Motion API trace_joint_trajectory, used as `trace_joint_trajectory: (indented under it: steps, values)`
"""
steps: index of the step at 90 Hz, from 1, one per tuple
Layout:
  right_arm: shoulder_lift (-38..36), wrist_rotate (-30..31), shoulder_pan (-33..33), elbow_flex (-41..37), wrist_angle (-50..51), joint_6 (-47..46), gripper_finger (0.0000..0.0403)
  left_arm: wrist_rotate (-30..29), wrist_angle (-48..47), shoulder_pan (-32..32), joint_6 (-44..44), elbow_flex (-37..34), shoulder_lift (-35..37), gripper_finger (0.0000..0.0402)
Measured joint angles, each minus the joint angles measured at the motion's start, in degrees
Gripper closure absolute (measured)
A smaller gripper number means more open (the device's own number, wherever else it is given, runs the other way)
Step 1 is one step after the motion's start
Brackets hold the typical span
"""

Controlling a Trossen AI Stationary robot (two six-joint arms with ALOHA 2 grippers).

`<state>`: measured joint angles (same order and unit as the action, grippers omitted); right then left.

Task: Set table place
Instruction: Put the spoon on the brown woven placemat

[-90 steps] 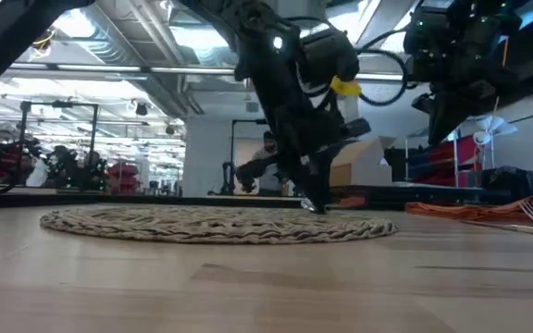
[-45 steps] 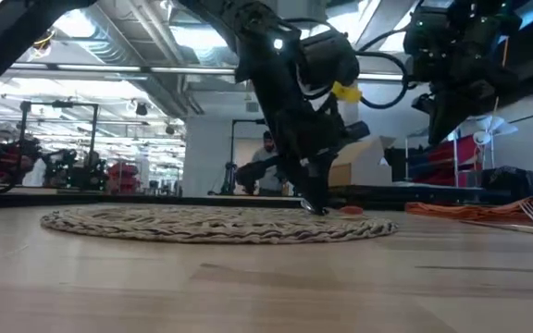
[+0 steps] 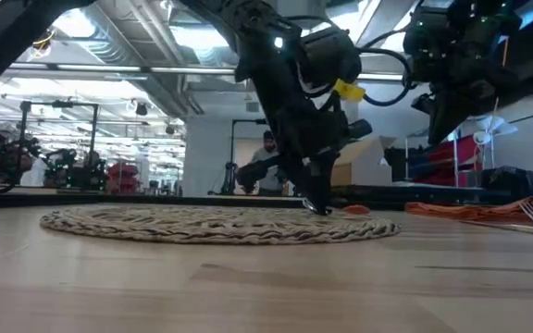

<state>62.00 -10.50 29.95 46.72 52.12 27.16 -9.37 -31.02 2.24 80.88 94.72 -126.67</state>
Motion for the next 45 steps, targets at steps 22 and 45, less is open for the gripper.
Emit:
trace_joint_trajectory:
  steps: [22, 45]
  values:
    - [0.0, 0.0, 0.0, 0.0, 0.0, 0.0, 0.0402, 0.0, -0.1, -0.1, -0.9, 0.0, 0.0, 0.0387]
    - [0.0, 0.0, 0.0, 0.0, 0.0, 0.1, 0.0402, 0.0, -0.3, -0.1, -1.6, 0.0, 0.0, 0.0337]
